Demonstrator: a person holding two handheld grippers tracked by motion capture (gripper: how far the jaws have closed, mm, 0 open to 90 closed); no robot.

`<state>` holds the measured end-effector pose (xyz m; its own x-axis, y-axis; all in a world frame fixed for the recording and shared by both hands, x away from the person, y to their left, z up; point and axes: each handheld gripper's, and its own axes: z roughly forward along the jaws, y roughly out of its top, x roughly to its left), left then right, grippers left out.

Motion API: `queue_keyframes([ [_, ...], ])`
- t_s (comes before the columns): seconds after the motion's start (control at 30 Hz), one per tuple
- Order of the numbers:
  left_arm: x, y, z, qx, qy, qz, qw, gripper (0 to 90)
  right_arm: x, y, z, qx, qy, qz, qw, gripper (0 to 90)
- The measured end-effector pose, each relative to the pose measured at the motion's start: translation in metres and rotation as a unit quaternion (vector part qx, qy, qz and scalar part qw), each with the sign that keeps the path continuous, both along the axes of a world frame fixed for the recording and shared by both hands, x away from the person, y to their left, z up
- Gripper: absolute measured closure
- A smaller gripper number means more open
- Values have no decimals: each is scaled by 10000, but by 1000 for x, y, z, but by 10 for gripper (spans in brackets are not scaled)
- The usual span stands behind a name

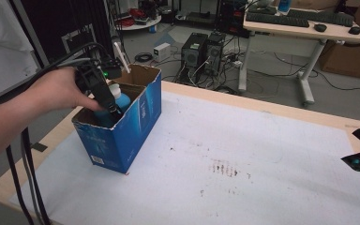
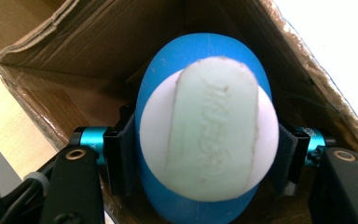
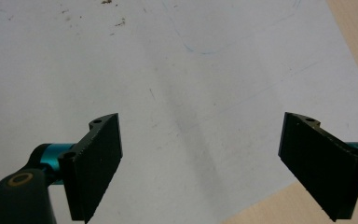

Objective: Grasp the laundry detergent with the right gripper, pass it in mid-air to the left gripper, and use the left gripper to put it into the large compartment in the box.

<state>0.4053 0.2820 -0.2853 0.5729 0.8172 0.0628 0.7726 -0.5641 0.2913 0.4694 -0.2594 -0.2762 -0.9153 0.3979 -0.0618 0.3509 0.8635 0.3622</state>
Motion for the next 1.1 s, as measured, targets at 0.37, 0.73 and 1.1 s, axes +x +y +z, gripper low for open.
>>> queue_keyframes([
  [0.37,1,0,0,-15,41,15,10000,377,0,0,-1,-35,23,8,10000,127],
  [0.73,2,0,0,29,88,-20,10000,376,-1,0,-1,-38,30,5,10000,127],
  [1.1,4,-1,0,46,166,-8,9999,375,-3,1,0,-36,41,30,10000,127],
])
